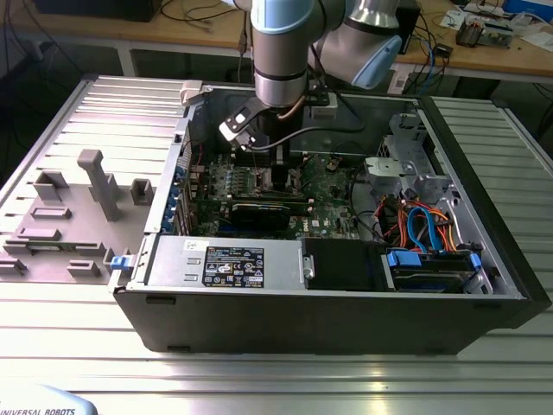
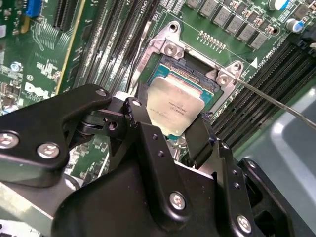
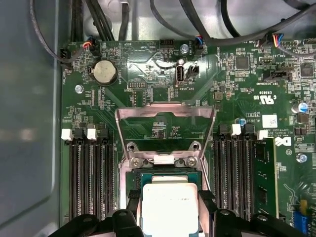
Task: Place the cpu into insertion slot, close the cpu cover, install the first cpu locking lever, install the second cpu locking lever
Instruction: 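Place the cpu into insertion slot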
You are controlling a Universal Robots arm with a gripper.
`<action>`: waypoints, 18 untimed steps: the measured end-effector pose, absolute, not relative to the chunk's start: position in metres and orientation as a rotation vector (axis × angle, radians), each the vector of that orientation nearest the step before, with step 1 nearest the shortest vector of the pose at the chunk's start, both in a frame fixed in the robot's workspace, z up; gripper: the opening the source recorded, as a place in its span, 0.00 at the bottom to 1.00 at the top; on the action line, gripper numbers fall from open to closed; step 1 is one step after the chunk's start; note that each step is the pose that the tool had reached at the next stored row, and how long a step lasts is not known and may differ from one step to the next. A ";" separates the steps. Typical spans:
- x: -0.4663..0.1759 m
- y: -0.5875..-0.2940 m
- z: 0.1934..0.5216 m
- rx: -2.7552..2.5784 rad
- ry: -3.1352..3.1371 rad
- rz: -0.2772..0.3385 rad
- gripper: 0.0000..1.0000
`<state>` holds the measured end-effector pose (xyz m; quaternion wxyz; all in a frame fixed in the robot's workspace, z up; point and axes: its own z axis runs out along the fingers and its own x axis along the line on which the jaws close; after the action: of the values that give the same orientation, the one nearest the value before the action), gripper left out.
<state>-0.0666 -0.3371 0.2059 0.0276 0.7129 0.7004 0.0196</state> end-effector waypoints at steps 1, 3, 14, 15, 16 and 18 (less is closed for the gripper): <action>-0.067 -0.337 0.205 2.201 2.162 0.061 0.54; -0.067 -0.337 0.204 2.202 2.162 0.060 0.54; -0.068 -0.335 0.198 2.193 2.168 0.058 0.54; -0.068 -0.335 0.196 2.193 2.168 0.058 0.54; -0.068 -0.335 0.195 2.194 2.168 0.058 0.54; -0.068 -0.335 0.194 2.196 2.166 0.058 0.54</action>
<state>-0.0683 -0.3349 0.1942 0.0285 0.7115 0.7018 0.0189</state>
